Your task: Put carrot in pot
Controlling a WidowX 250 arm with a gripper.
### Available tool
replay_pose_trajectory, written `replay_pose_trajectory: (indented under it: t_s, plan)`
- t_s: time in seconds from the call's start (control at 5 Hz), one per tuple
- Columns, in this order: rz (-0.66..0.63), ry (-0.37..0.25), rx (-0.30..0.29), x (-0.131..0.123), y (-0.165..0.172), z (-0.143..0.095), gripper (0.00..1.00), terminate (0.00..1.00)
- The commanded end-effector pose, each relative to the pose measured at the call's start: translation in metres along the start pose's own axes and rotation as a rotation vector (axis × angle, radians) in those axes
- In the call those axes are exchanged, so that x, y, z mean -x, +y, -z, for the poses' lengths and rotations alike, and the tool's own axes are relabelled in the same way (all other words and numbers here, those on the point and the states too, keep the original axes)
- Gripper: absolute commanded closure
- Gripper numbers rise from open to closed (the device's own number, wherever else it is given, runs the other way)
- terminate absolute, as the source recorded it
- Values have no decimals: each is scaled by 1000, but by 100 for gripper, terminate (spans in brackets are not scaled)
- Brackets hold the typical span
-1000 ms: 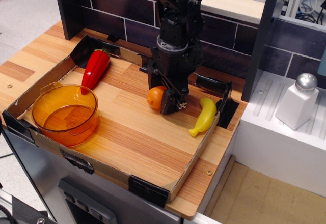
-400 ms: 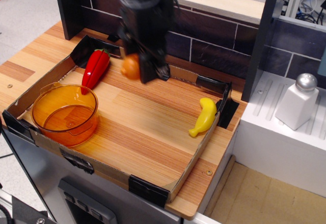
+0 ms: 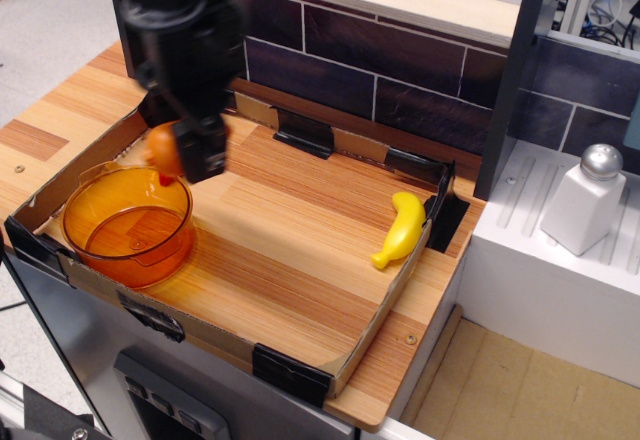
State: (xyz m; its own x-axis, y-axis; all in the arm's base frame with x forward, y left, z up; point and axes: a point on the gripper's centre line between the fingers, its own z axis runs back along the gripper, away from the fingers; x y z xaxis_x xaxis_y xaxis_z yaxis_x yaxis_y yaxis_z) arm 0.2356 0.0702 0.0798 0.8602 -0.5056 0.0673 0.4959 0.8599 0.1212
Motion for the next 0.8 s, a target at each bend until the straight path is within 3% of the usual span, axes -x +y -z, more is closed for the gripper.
replay_pose_trajectory:
  t_s: [0.0, 0.2, 0.6]
  plan:
    - [3, 45, -70, 22, 6, 12, 100, 0]
    - [7, 57, -94, 27, 6, 15, 0, 0]
    - [-49, 89, -55, 21, 18, 7, 0, 0]
